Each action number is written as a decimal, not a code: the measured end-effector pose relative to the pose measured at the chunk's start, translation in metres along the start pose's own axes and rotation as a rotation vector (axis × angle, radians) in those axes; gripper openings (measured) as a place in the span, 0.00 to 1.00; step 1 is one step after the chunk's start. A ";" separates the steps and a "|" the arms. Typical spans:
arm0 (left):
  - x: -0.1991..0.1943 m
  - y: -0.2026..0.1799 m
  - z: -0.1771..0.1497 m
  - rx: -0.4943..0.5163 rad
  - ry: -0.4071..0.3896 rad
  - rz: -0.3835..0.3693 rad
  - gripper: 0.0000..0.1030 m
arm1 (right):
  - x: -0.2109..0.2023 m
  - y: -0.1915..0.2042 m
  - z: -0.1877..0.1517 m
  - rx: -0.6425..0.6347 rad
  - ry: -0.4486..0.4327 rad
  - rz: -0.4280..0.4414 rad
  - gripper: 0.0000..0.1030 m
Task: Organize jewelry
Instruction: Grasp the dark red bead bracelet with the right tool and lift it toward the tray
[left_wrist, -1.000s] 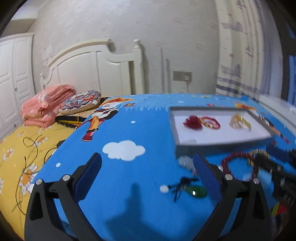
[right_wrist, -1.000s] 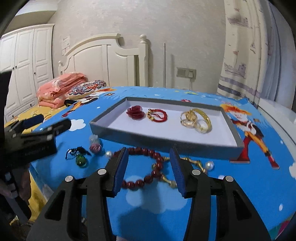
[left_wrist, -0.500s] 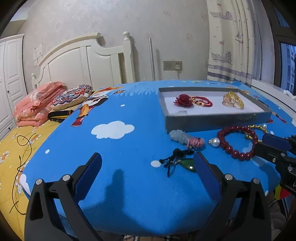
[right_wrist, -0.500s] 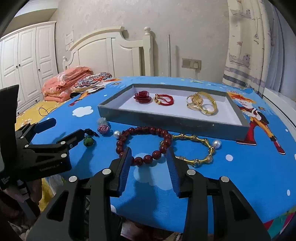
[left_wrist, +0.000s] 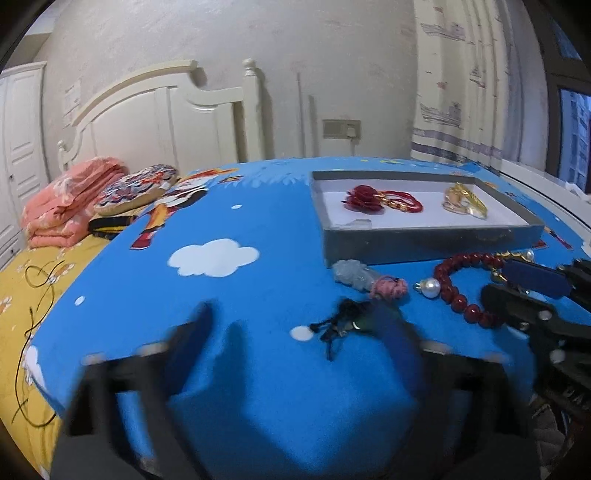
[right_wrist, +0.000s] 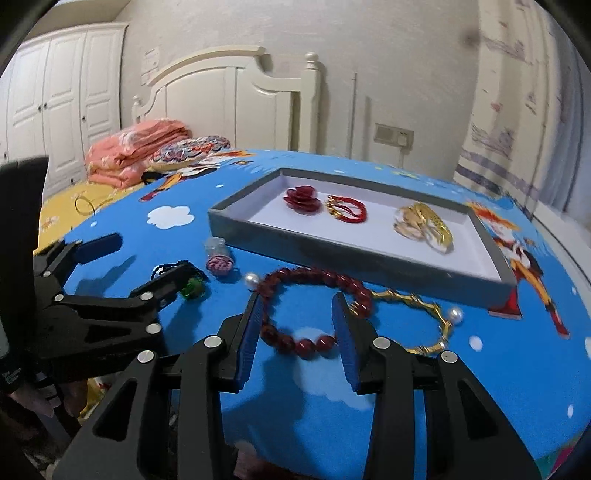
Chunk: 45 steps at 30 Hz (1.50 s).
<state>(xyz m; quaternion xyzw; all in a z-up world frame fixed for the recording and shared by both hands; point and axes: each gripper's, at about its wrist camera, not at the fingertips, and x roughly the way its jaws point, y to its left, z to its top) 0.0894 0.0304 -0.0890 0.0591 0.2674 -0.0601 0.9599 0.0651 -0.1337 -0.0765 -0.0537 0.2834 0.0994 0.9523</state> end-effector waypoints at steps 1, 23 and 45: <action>0.004 -0.001 0.000 0.015 0.019 -0.007 0.42 | 0.002 0.002 0.001 -0.006 0.007 0.000 0.37; 0.020 0.014 0.012 -0.082 0.071 -0.047 0.67 | 0.025 0.012 0.004 -0.012 0.044 0.029 0.12; -0.051 -0.022 0.039 -0.017 -0.080 -0.137 0.03 | -0.044 -0.013 0.008 0.039 -0.149 -0.006 0.12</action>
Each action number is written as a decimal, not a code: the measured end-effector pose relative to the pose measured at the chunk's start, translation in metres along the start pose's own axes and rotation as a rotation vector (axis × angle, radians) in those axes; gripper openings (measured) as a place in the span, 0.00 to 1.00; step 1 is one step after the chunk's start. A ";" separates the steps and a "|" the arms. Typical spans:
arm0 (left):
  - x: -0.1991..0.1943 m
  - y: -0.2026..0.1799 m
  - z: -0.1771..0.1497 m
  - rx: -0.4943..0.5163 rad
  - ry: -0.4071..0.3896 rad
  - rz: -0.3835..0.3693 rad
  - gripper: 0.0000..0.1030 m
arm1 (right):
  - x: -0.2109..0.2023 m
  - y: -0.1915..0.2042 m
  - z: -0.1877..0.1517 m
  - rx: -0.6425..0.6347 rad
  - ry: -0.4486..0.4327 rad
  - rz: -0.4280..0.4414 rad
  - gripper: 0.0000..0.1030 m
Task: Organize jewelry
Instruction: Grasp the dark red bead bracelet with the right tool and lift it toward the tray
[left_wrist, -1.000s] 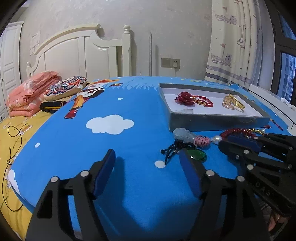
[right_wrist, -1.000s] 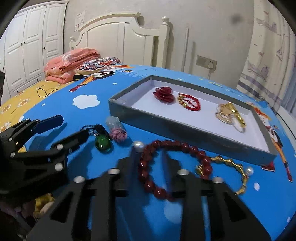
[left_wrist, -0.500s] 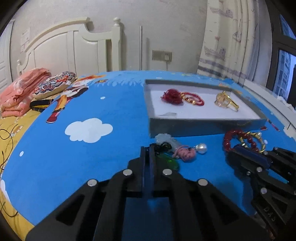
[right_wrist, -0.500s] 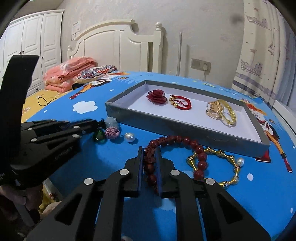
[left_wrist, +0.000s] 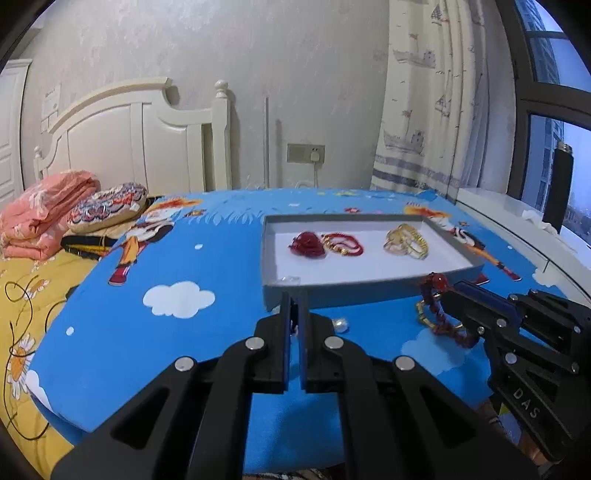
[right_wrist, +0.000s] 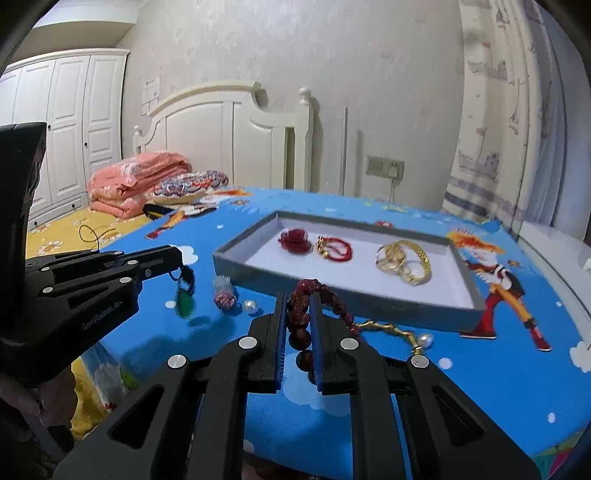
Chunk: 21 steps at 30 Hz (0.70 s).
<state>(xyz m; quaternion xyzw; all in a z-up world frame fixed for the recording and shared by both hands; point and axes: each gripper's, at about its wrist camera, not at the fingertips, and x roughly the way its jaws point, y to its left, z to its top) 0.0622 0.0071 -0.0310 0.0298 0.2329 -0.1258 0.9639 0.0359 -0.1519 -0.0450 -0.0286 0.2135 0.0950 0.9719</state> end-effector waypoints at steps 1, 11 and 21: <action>-0.003 -0.003 0.002 0.007 -0.008 -0.001 0.03 | -0.004 -0.001 0.002 0.004 -0.010 -0.002 0.12; -0.016 -0.017 0.010 0.036 -0.029 -0.012 0.03 | -0.019 -0.006 0.005 0.018 -0.043 -0.007 0.12; -0.010 -0.029 0.016 0.072 -0.033 -0.023 0.03 | -0.022 -0.012 0.011 0.034 -0.064 -0.021 0.12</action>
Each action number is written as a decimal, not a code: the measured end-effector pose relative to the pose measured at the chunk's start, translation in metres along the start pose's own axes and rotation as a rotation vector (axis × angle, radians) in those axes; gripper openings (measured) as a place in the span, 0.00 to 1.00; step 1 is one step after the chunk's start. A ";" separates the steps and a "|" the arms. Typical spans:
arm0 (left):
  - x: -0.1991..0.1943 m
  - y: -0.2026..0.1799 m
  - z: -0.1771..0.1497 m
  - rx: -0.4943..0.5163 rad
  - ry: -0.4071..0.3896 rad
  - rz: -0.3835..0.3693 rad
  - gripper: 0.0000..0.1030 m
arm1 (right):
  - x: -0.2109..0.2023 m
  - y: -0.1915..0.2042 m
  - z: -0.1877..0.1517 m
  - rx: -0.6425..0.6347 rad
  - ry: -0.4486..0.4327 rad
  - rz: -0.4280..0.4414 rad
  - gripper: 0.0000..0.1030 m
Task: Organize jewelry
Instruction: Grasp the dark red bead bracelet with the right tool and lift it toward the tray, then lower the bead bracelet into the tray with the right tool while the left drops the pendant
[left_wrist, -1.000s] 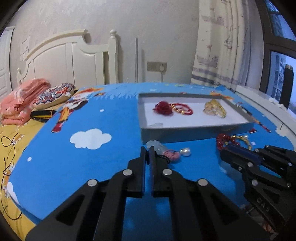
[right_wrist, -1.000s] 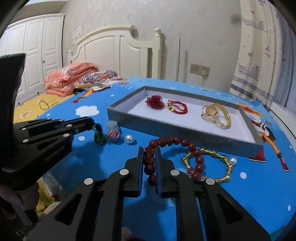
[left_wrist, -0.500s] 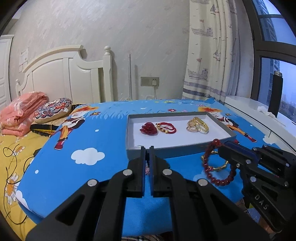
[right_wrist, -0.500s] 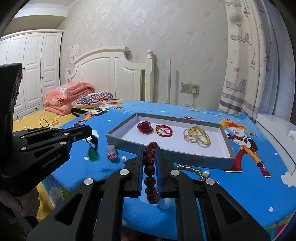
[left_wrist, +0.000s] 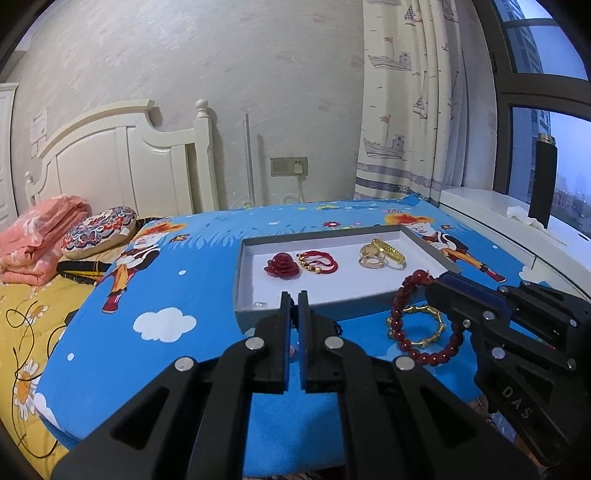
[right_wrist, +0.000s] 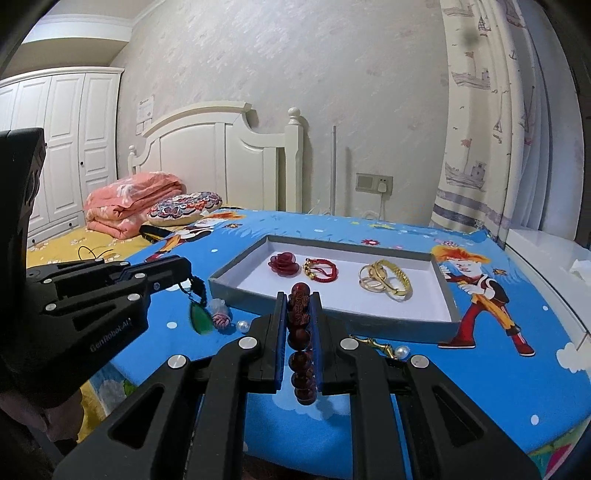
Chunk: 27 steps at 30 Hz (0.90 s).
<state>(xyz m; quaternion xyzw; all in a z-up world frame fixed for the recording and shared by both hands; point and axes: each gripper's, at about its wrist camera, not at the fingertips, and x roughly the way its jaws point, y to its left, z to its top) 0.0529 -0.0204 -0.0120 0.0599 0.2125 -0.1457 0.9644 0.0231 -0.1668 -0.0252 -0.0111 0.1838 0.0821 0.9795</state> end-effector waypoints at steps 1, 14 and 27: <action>0.002 -0.001 0.001 0.005 -0.001 -0.001 0.03 | 0.001 0.000 0.001 -0.001 0.000 -0.001 0.12; 0.028 -0.011 0.040 0.030 -0.036 -0.011 0.03 | 0.018 -0.015 0.019 -0.006 -0.013 -0.037 0.12; 0.081 -0.006 0.074 -0.010 -0.018 0.034 0.03 | 0.073 -0.041 0.048 -0.013 0.010 -0.076 0.12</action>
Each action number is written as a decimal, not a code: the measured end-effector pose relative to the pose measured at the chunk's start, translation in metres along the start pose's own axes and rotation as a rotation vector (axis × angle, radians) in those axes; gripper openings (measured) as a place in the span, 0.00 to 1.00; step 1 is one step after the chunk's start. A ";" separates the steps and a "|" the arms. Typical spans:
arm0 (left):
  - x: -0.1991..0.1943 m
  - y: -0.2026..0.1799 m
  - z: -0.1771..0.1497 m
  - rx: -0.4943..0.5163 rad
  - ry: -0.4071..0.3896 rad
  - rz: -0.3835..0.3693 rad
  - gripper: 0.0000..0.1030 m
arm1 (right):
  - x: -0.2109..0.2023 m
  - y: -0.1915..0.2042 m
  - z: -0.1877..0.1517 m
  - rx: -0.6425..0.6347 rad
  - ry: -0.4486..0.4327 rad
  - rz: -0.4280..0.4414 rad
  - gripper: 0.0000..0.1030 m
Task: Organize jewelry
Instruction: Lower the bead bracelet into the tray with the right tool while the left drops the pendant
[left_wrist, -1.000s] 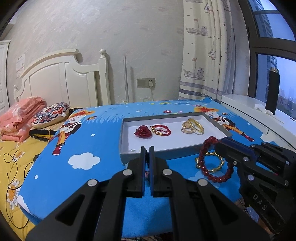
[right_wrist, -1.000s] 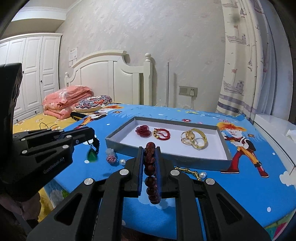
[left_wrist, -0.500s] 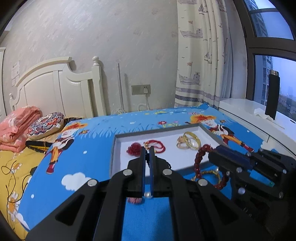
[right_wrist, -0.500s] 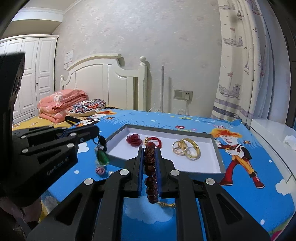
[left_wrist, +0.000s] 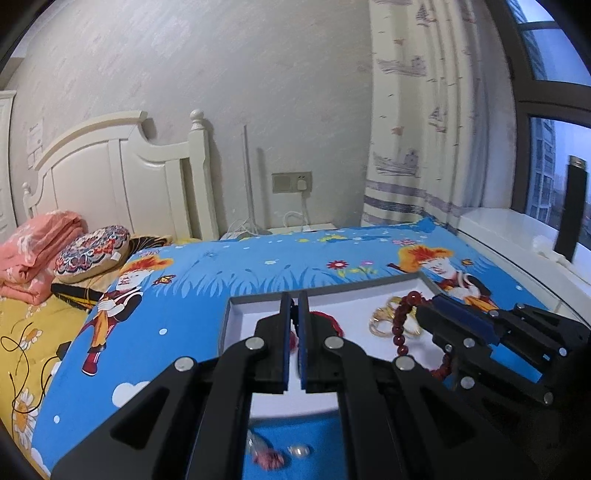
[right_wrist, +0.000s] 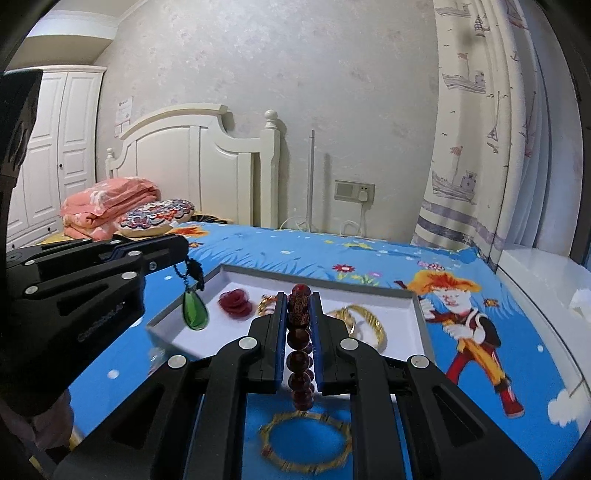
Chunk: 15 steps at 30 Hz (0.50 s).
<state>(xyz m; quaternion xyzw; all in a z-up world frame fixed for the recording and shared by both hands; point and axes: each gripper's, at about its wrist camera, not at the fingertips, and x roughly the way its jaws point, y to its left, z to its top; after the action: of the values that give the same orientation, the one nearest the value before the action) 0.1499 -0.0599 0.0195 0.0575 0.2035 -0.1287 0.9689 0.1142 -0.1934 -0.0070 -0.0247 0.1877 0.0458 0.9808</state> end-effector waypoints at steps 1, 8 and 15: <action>0.008 0.002 0.002 -0.004 0.009 0.010 0.03 | 0.005 -0.001 0.002 -0.002 0.007 -0.001 0.12; 0.053 0.009 0.004 -0.003 0.060 0.066 0.04 | 0.049 -0.004 0.011 -0.009 0.060 -0.011 0.12; 0.083 0.016 0.003 -0.013 0.103 0.121 0.14 | 0.086 -0.007 0.018 -0.006 0.126 -0.020 0.13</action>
<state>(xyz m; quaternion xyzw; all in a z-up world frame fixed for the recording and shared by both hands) 0.2285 -0.0640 -0.0109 0.0697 0.2501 -0.0657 0.9635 0.2010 -0.1925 -0.0223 -0.0323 0.2486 0.0351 0.9674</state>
